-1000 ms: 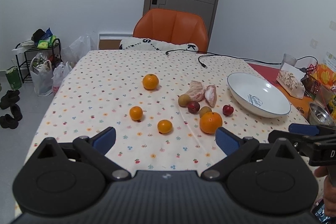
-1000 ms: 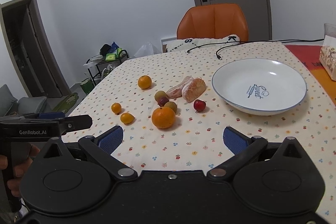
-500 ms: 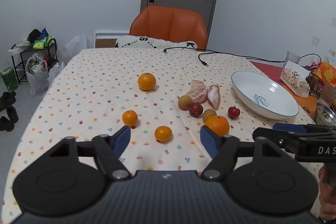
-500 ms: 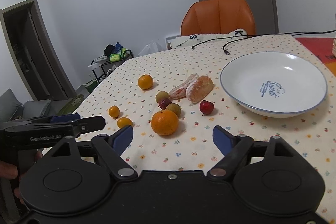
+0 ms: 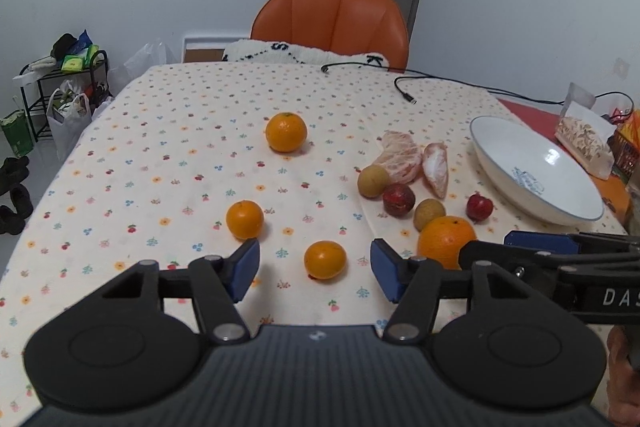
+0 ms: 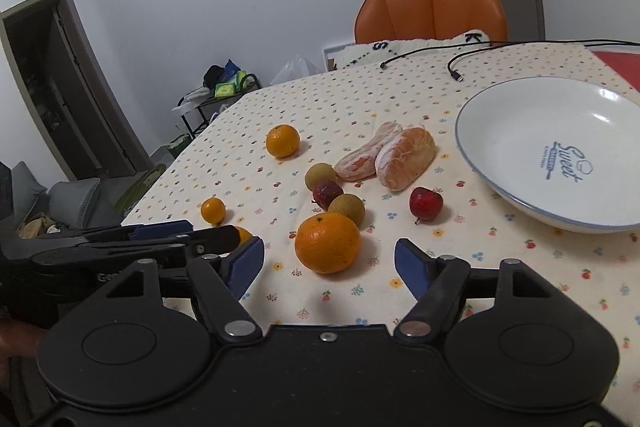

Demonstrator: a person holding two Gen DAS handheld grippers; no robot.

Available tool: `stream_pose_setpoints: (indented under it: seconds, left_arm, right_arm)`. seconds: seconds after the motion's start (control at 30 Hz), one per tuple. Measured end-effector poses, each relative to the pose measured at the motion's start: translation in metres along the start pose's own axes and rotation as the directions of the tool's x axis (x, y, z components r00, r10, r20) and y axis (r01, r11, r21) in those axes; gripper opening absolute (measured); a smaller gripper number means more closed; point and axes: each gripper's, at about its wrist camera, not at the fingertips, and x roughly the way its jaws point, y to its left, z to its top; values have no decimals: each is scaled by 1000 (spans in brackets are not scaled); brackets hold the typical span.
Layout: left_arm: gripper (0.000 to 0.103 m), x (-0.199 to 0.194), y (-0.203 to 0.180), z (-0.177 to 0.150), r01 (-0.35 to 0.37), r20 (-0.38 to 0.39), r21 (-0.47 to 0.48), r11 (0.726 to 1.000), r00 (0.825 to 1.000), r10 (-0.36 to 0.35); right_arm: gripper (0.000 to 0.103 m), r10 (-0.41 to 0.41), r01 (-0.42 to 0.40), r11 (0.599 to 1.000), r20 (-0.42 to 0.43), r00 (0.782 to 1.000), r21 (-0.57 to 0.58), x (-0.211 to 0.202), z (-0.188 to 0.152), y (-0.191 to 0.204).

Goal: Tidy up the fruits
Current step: 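Grasp a small mandarin with the left gripper while the right gripper grasps the large orange, then carry both fruits over the white plate and open both grippers to drop them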

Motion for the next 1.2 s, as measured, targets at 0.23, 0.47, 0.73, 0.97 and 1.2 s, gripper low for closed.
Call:
stream_pose_setpoints:
  seconds: [0.23,0.47,0.73,0.97,1.2]
  left_arm:
    - [50,12,-1,0,-17,-20,0,1000,1000,17]
    - [32,16,2,1,-30,-20,-4,1000,999,30]
    - [22,12,5,6,-12,-7,-30,999,1000,12]
    - [22,4,-3,12,1,14,-18,1000,1000,-1]
    - [22,-4,-19,23,38,40,8,999,998,-38]
  right_arm:
    - [70,4,-4,1000,-21,1000,6,12,2,-4]
    - [59,26,-26,1000,-43,999,2,22,4,-2]
    - [40,51,-50,998,-58,997,30,26,5,-8]
    - [39,65,-64,998,-33,997,27,14,8,-10]
    - [39,47,-48,998,13,999,34,-4,14,-19]
